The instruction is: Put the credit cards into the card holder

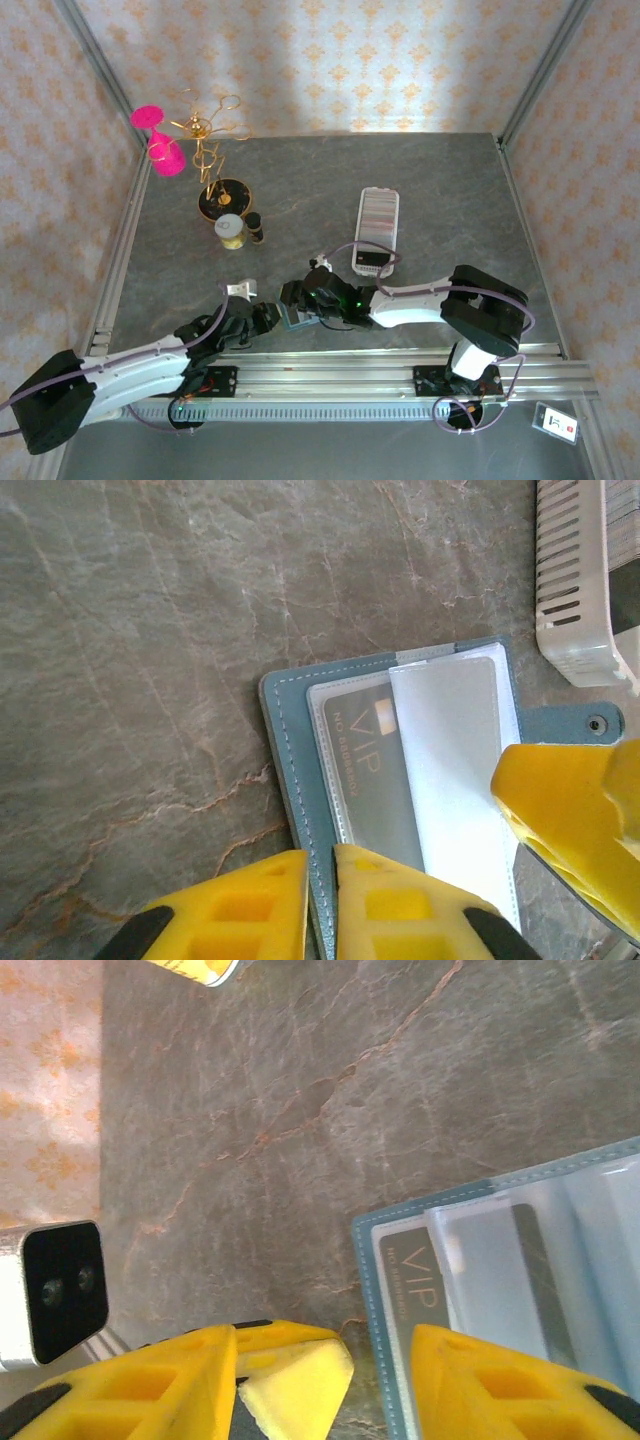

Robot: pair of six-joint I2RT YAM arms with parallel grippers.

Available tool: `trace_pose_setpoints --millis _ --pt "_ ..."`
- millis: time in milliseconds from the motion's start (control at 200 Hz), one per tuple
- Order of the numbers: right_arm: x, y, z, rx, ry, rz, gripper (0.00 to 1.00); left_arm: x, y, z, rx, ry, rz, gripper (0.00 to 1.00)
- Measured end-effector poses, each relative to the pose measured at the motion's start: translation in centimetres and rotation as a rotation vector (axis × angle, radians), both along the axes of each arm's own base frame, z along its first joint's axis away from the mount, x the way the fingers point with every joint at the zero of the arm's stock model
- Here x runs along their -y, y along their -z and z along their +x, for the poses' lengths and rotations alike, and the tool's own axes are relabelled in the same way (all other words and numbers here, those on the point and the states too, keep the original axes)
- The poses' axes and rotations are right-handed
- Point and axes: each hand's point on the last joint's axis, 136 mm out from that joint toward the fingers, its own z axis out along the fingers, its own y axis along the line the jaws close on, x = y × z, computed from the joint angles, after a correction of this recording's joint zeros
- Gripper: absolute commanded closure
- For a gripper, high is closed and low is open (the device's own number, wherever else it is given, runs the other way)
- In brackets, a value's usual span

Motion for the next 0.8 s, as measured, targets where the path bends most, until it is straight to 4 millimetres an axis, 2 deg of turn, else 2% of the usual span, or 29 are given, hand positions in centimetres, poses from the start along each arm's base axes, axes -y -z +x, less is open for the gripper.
trace_pose_setpoints --millis 140,270,425,506,636,706,796 --pt "-0.8 -0.3 -0.2 -0.008 -0.021 0.037 0.51 -0.8 0.0 0.1 0.006 -0.035 0.011 0.81" --pt "-1.3 -0.8 -0.4 -0.004 -0.040 0.064 0.50 -1.6 0.2 0.1 0.003 -0.068 0.029 0.74" --pt "-1.6 -1.9 -0.2 0.036 -0.065 0.073 0.42 -2.3 0.0 0.1 0.013 -0.098 0.040 0.67" --pt "-1.8 -3.7 0.0 0.079 -0.080 0.089 0.41 -2.5 -0.4 0.2 0.023 -0.110 0.029 0.67" --pt "-0.9 -8.1 1.2 0.177 -0.083 0.119 0.41 -2.4 -0.9 0.3 0.037 -0.107 0.013 0.69" --pt "0.8 -10.6 2.8 0.259 -0.058 0.107 0.42 -2.0 -1.2 0.2 0.039 -0.084 0.009 0.71" --pt "4.2 -13.8 5.3 0.401 -0.002 0.059 0.42 -1.0 -1.8 0.3 0.033 -0.046 -0.002 0.76"
